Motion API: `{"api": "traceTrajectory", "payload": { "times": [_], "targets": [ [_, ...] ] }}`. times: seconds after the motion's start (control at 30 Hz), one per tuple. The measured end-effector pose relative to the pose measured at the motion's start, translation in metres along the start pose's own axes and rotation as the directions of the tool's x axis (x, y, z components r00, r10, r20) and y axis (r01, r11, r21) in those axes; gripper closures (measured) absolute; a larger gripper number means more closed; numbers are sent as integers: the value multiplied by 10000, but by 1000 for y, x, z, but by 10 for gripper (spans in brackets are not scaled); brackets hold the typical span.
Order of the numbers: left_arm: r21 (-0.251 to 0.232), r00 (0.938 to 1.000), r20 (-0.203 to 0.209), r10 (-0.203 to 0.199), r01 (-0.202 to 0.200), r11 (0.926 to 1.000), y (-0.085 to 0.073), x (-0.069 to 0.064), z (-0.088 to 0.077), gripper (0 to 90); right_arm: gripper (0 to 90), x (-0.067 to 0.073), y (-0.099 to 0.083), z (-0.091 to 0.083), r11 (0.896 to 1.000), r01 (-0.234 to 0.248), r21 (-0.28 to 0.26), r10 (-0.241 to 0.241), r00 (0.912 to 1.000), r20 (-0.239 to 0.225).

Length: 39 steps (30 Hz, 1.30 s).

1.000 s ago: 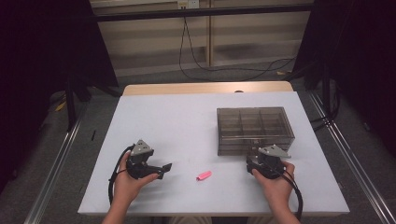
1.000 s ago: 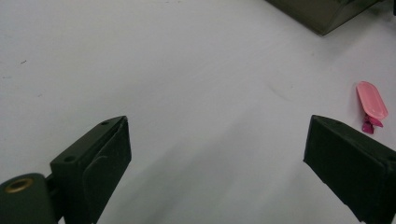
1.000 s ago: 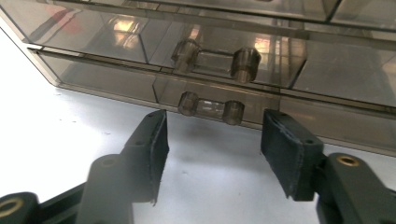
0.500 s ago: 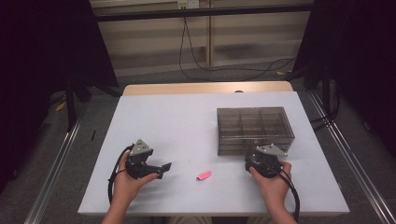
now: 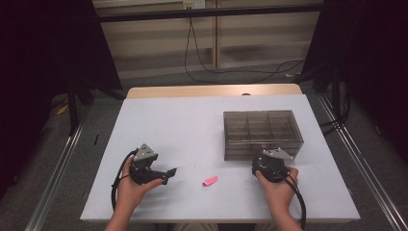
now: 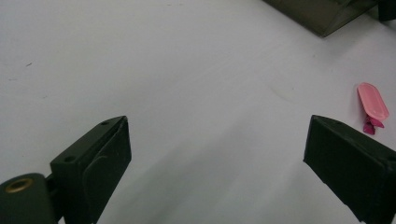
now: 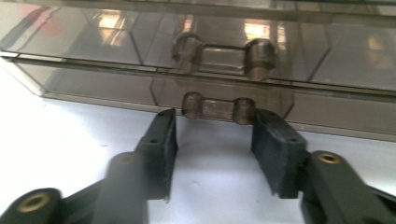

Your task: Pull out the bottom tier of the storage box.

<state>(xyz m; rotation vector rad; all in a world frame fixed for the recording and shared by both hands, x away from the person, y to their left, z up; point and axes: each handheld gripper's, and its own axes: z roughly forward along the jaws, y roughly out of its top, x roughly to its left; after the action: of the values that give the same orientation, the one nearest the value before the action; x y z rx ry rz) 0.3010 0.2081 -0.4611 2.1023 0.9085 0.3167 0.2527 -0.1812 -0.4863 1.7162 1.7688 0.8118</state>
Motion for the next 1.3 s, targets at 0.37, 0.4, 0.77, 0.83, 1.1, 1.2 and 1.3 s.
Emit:
{"api": "traceTrajectory", "payload": {
  "times": [0.37, 0.4, 0.77, 0.83, 1.1, 1.2, 1.3],
  "targets": [
    [8, 10000, -32, -6, 6, 10000, 0, -1, 0, 75, 567, 2, 0, 0, 10000, -25, 20, 25, 9999, 169],
    [26, 10000, -29, -12, 12, 10000, 0, -1, 0, 76, 567, 2, 0, 0, 10000, -1, 17, 0, 9999, 156],
    [-85, 10000, 19, -63, 63, 9999, 0, -1, -1, 76, 569, 2, -1, -1, 9999, 125, 45, -126, 9999, 111],
    [-80, 10000, -9, -46, 46, 10000, 0, 0, -1, 76, 569, 2, -1, -2, 9999, 117, 54, -118, 9999, 117],
    [-4, 10000, -5, 17, -17, 10000, 0, -1, 0, 76, 571, 3, -3, -4, 9996, 283, 56, -283, 9995, 123],
    [-30, 10000, -3, -17, 17, 10000, 0, -1, 0, 76, 571, 3, -3, -5, 9996, 269, 64, -270, 9996, 110],
    [-12, 10000, -14, -35, 35, 10000, 0, -1, 0, 76, 573, 3, -4, -5, 9995, 297, 63, -298, 9995, 80]
  ]
}}
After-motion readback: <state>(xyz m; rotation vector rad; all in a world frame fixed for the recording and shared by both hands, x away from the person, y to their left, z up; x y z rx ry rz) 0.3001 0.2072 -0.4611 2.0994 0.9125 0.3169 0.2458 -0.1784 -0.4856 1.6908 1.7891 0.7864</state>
